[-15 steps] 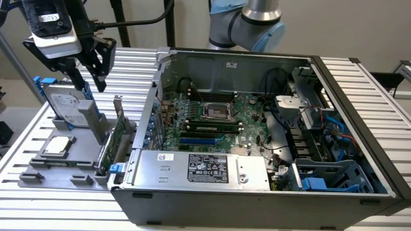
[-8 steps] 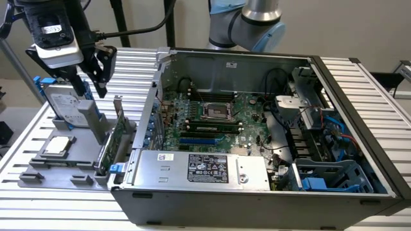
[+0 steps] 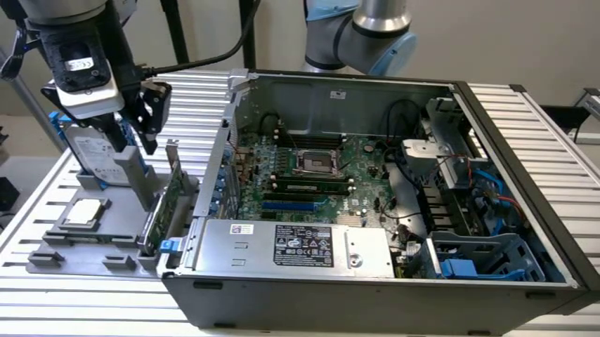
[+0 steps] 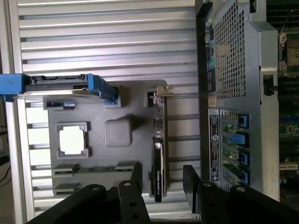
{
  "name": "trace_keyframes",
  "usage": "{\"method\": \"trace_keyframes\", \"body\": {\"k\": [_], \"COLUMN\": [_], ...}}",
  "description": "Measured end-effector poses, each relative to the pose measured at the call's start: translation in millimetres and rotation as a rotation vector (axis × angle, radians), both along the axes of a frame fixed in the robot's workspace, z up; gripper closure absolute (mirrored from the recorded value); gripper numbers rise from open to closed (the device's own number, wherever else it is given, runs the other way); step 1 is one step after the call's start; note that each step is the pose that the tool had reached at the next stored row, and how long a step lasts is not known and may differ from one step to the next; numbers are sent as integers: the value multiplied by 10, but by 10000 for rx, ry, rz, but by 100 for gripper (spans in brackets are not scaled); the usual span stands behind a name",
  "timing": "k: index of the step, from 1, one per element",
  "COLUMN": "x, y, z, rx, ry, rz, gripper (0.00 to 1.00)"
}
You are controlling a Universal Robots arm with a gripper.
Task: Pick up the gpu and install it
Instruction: 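Pick up the gpu and move the gpu toward the slot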
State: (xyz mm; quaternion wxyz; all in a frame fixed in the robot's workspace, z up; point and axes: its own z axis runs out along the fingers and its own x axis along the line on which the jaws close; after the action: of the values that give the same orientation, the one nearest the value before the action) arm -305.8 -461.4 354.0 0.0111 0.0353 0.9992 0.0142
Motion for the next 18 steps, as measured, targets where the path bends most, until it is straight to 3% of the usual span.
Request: {"method": "trace_keyframes", "body": {"k": [6, 18], "x": [0, 13], "y": [-48, -83], "z": [-109, -327], "rx": [0, 0], "ry": [0, -1], "rz": [0, 0], "gripper": [52, 52]}}
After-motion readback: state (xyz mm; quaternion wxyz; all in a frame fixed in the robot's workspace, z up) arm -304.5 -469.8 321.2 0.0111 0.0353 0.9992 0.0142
